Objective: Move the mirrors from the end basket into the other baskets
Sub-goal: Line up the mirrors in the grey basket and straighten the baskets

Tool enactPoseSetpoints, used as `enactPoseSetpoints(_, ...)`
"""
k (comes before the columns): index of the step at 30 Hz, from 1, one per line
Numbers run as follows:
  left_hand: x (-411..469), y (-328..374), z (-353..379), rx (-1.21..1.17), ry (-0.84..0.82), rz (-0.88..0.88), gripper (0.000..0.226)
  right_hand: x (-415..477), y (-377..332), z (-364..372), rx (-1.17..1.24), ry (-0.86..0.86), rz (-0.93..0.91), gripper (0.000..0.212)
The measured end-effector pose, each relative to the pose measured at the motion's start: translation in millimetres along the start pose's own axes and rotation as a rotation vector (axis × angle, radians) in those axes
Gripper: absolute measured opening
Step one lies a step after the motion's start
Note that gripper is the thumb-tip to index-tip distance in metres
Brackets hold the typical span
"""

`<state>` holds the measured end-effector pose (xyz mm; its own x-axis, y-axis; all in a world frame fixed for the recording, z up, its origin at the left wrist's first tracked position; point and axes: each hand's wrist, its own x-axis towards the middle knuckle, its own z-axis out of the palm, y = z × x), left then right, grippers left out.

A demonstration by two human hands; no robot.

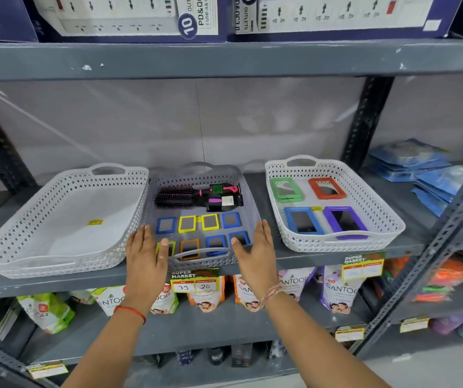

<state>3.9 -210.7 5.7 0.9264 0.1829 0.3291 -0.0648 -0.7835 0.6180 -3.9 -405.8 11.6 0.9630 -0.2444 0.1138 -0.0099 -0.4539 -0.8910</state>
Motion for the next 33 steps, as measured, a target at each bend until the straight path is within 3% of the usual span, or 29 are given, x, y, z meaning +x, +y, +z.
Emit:
enactPoseSetpoints(9,-1,4,0,-0.020,0.014,-0.014,0.056,-2,-3,-4,-0.020,-0.007,-0.058,0.078)
enactPoseSetpoints(14,-9,58,11,-0.052,0.103,0.226,0.071,9,-3,-42,-0.068,0.122,-0.197,0.082)
enactPoseSetpoints(20,-6,144,59,-0.190,-0.138,0.519,0.070,44,29,-118,-0.337,0.381,-0.103,0.077)
enactPoseSetpoints(24,-1,173,94,-0.129,-0.426,0.562,0.059,52,61,-161,-0.493,0.488,0.055,0.077)
enactPoseSetpoints(28,0,181,112,0.034,-0.595,0.548,0.055,56,82,-186,-0.331,0.518,0.214,0.078)
enactPoseSetpoints(33,-6,172,122,0.127,-0.546,0.573,0.045,60,100,-197,-0.054,0.412,0.266,0.071)
